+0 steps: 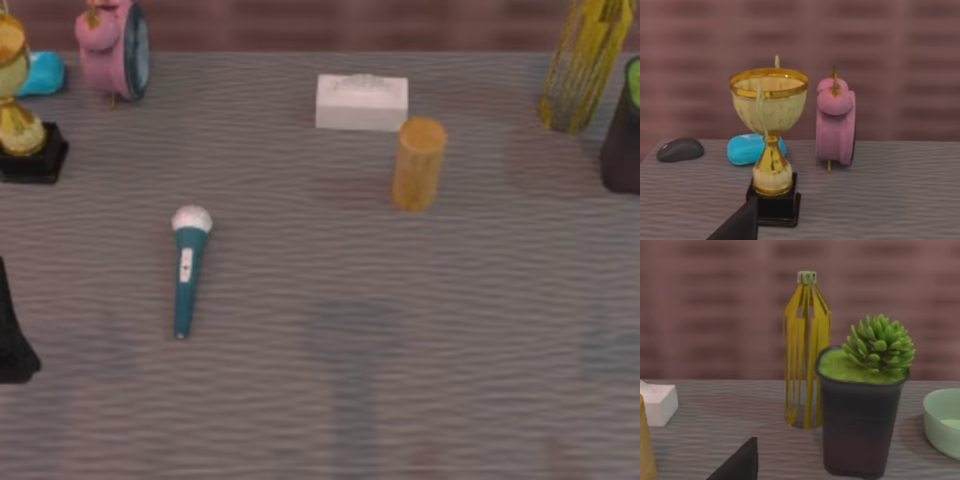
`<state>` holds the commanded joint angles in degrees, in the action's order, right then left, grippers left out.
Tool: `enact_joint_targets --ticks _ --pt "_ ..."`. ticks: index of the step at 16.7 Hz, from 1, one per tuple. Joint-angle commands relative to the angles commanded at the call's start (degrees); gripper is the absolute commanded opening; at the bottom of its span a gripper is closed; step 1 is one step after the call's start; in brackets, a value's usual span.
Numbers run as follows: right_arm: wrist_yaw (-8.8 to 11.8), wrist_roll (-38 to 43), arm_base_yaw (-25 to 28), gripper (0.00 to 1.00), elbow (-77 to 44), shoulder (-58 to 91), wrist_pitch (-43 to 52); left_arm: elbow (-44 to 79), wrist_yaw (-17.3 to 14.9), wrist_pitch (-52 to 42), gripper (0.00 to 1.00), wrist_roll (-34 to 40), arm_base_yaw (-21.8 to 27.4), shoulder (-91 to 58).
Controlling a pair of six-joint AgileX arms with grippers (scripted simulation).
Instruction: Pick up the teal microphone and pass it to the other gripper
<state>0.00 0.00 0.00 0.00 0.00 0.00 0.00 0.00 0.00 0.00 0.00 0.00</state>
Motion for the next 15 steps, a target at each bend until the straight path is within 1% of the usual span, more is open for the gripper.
enact_joint_targets --ticks 4,7,10,15 --pt "0.0 0.0 0.0 1.0 0.0 0.0 0.0 1.58 -0.04 -0.96 1.0 0.43 0.51 -1.73" --pt "0.0 0.0 0.0 1.0 0.0 0.0 0.0 7.65 0.03 -4.77 1.0 2.07 2.28 -8.91" --pt "0.0 0.0 0.0 1.0 0.0 0.0 0.0 16.56 0.32 -10.8 1.0 4.5 4.8 -21.44" --pt "0.0 0.0 0.0 1.0 0.0 0.0 0.0 33.94 0.97 -23.83 1.0 9.27 9.95 -49.92"
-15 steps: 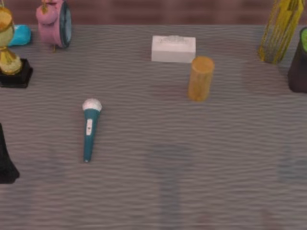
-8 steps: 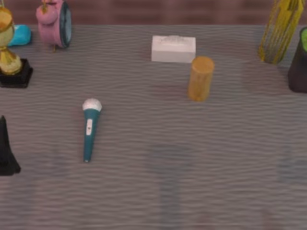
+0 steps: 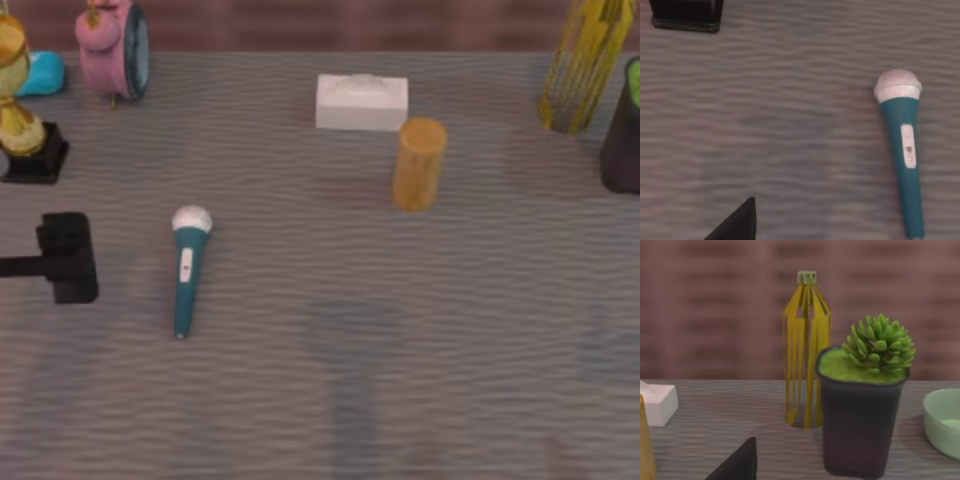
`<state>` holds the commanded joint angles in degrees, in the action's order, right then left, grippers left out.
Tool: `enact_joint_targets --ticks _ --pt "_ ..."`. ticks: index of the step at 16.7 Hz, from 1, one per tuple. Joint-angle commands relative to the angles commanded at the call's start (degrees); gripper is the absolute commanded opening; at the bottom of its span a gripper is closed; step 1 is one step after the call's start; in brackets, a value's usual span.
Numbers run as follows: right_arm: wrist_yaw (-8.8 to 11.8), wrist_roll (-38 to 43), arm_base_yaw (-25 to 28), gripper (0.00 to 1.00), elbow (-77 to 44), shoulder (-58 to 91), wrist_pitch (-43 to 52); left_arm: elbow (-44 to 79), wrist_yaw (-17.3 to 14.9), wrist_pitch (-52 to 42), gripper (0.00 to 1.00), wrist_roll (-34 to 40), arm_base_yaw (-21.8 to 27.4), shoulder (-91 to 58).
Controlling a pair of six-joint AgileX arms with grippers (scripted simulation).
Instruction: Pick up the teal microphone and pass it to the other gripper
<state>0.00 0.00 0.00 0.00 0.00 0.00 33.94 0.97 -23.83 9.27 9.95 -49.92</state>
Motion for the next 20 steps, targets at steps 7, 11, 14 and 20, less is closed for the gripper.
enact_joint_targets --ticks 7,11,14,20 --pt "0.0 0.0 0.0 1.0 0.0 0.0 0.0 23.39 0.56 -17.33 1.0 6.38 7.18 -38.49" --pt "0.0 0.0 0.0 1.0 0.0 0.0 0.0 33.53 0.7 -23.38 1.0 9.01 10.04 -51.76" --pt "0.0 0.0 0.0 1.0 0.0 0.0 0.0 37.91 0.76 -25.53 1.0 10.08 11.18 -56.92" --pt "0.0 0.0 0.0 1.0 0.0 0.0 0.0 38.49 0.75 -25.73 1.0 10.2 11.06 -57.58"
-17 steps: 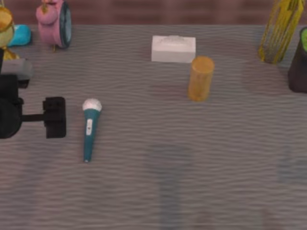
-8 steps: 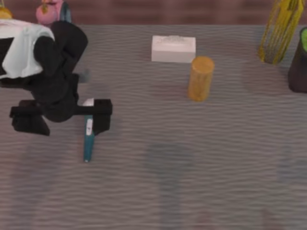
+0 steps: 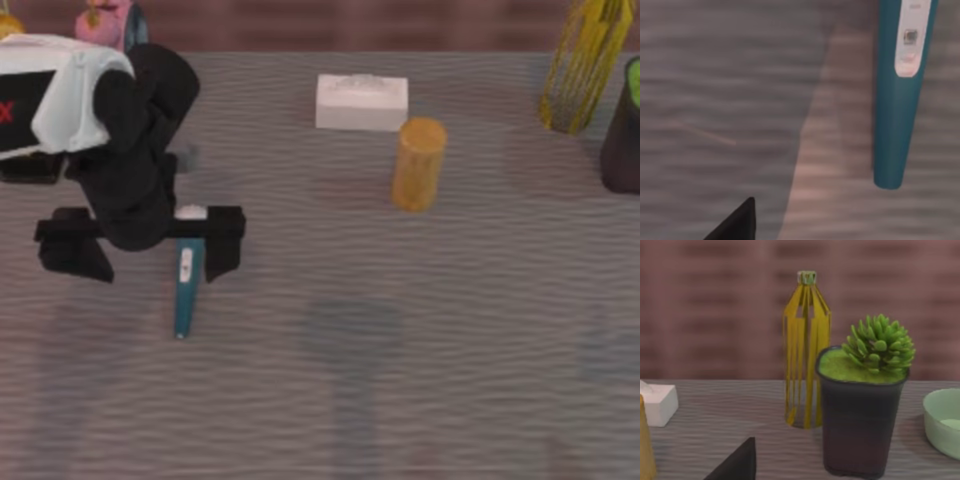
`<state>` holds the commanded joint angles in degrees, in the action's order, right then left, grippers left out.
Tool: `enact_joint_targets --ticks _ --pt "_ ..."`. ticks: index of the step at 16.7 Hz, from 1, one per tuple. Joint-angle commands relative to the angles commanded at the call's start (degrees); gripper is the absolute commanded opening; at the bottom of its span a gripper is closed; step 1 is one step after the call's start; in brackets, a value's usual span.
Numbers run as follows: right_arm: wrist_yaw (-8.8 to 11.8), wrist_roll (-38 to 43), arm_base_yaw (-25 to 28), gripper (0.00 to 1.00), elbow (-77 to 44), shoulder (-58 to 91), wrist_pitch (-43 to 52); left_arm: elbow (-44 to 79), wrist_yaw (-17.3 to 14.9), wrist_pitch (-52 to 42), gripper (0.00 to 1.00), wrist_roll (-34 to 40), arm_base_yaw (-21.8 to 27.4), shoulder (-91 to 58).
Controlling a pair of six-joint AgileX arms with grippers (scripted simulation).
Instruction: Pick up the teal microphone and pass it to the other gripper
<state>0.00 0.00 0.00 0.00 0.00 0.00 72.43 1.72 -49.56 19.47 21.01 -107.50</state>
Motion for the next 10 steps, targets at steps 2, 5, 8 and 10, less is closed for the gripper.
enact_joint_targets --ticks 2,5,8,10 --pt "0.0 0.0 0.0 1.0 0.0 0.0 0.0 -0.37 0.0 0.9 1.0 -0.09 0.04 -0.72" --pt "0.0 0.0 0.0 1.0 0.0 0.0 0.0 -2.24 -0.04 6.54 1.0 -0.32 0.01 -4.48" --pt "0.0 0.0 0.0 1.0 0.0 0.0 0.0 -4.87 -0.09 14.74 1.0 -0.52 -0.16 -9.53" --pt "0.0 0.0 0.0 1.0 0.0 0.0 0.0 -6.21 -0.12 18.51 1.0 -0.64 -0.23 -12.16"
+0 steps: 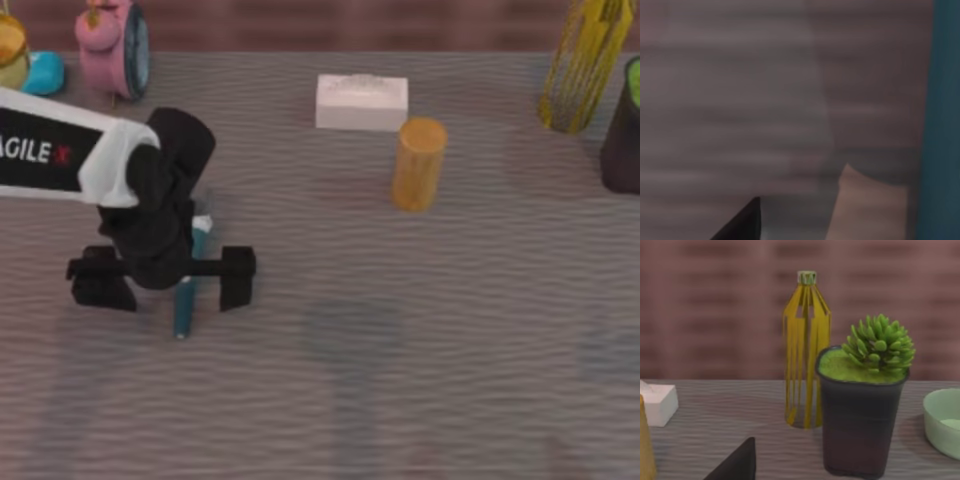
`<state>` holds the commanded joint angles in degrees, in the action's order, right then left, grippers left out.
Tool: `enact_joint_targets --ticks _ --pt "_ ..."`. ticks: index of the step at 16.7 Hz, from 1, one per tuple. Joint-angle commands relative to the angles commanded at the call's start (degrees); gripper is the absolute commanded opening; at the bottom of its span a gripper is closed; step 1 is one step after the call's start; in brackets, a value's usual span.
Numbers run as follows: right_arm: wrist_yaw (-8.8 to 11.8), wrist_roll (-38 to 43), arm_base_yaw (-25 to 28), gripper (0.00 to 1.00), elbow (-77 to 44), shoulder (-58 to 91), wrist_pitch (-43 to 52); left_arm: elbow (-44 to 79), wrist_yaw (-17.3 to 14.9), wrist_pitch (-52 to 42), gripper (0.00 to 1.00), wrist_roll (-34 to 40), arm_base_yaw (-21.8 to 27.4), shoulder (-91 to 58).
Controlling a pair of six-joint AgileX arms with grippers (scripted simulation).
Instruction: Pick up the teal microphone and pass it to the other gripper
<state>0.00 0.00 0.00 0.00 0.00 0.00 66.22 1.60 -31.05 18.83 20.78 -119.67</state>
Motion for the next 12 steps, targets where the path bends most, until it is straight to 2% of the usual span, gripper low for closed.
enact_joint_targets --ticks 5,12 --pt "0.0 0.0 0.0 1.0 0.0 0.0 0.0 -0.52 -0.01 1.34 1.0 -0.04 -0.04 -1.07" --pt "0.0 0.0 0.0 1.0 0.0 0.0 0.0 -0.52 -0.01 1.34 0.47 -0.04 -0.04 -1.07"
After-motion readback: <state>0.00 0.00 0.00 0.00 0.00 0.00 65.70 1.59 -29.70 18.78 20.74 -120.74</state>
